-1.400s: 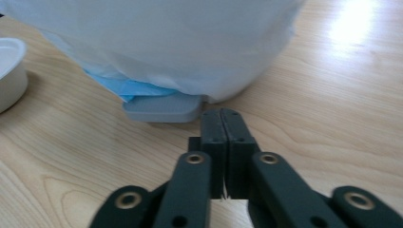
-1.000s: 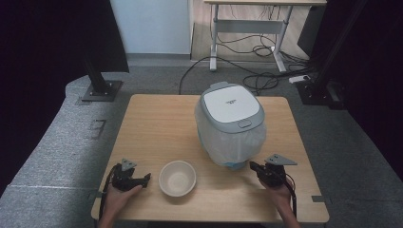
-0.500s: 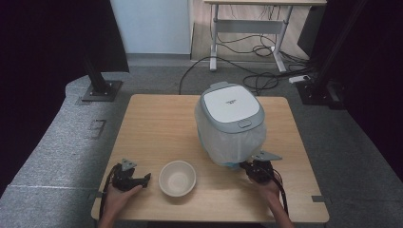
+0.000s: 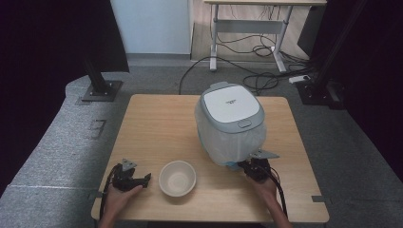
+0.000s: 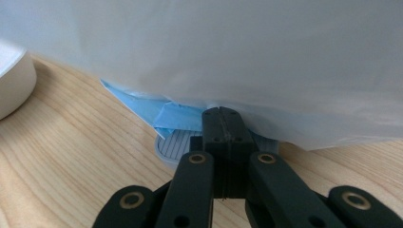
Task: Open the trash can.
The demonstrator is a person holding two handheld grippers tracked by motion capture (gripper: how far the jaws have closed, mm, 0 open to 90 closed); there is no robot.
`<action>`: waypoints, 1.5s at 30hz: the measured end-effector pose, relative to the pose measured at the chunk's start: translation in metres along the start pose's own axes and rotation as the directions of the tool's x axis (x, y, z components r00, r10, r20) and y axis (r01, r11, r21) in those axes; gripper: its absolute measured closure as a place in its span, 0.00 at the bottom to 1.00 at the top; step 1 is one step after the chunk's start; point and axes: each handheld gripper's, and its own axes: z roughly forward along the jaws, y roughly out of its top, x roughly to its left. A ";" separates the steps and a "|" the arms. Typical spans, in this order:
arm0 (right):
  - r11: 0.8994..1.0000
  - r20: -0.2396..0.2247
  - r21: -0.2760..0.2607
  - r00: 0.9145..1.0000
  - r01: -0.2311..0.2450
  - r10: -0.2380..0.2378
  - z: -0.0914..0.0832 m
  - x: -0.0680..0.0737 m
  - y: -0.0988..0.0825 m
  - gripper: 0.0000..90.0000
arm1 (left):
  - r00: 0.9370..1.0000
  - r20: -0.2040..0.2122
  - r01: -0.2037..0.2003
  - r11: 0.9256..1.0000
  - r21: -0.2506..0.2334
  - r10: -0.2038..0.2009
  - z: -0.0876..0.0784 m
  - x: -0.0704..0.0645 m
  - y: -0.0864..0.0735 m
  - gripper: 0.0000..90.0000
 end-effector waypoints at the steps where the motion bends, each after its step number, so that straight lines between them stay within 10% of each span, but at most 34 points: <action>1: 1.000 0.003 0.001 1.000 0.006 -0.006 0.000 0.000 0.000 0.99 | 1.000 0.000 -0.001 1.000 0.000 0.001 0.000 0.000 0.000 0.15; 45: 0.999 -0.004 0.034 1.000 -0.013 0.013 0.007 -0.002 -0.011 0.99 | 1.000 0.003 -0.004 1.000 0.000 0.004 0.001 -0.004 0.001 0.15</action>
